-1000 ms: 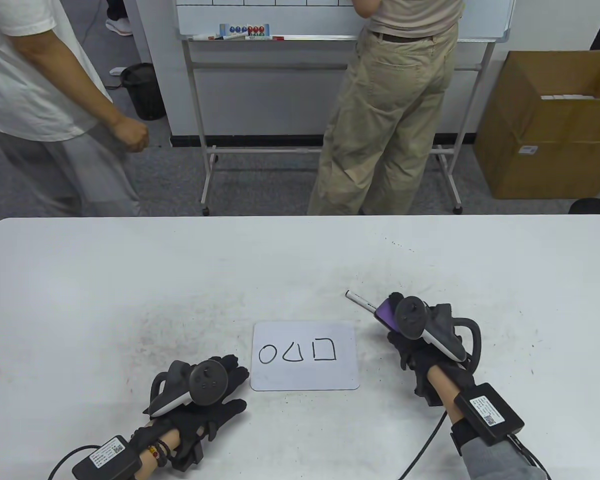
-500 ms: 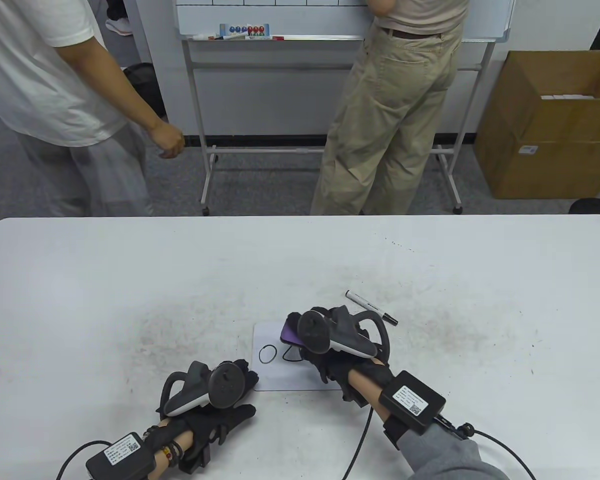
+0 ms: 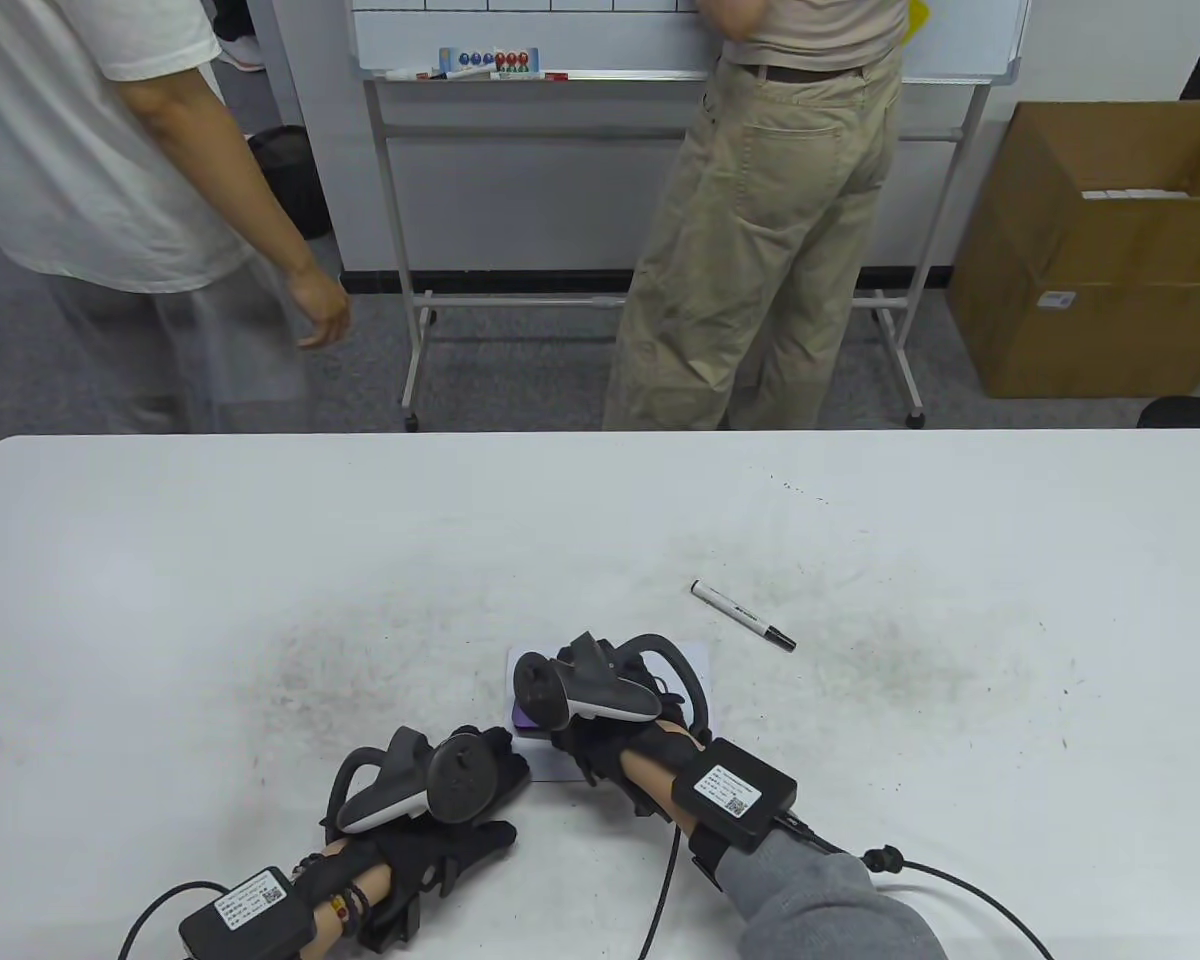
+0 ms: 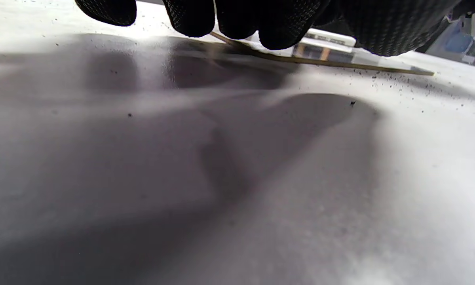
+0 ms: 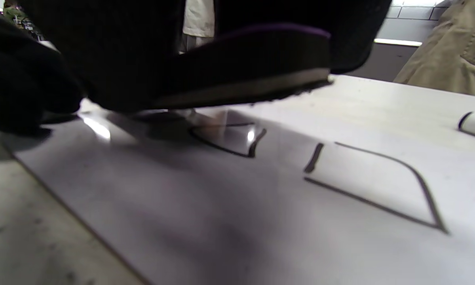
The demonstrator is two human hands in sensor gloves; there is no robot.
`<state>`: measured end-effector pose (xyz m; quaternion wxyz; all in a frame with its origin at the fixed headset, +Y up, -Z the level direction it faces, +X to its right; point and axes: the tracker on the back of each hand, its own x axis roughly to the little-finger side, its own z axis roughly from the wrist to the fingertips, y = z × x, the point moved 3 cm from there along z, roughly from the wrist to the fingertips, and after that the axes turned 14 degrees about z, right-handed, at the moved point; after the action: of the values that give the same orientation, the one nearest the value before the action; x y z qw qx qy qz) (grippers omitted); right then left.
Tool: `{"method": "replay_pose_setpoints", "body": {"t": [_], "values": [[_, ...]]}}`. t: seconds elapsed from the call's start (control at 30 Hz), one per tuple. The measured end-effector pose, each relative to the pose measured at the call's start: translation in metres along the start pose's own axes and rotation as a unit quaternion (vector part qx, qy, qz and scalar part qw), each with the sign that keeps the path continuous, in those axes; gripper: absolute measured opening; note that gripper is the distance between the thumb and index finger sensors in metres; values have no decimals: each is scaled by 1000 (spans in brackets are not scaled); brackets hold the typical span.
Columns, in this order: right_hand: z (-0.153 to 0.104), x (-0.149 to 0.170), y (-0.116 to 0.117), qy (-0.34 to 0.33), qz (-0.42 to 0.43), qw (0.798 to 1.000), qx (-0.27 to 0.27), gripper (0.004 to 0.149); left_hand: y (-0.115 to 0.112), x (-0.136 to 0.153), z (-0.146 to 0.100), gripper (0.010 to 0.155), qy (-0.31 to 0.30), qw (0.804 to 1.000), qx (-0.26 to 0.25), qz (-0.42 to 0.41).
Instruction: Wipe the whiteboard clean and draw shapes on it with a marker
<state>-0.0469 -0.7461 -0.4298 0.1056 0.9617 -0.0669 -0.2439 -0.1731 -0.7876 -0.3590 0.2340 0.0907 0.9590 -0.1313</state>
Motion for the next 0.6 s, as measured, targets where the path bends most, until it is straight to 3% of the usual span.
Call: {"method": "replay_pose_setpoints", "body": {"t": [0.27,0.6], "values": [[1,-1,5,-5,-7,1000,5,63,-3,-4,1,70,-15,999,26,15],[0,4,8,-14,6,1000,5,62,-3,-16,1,68,-11,996,27,90]]}}
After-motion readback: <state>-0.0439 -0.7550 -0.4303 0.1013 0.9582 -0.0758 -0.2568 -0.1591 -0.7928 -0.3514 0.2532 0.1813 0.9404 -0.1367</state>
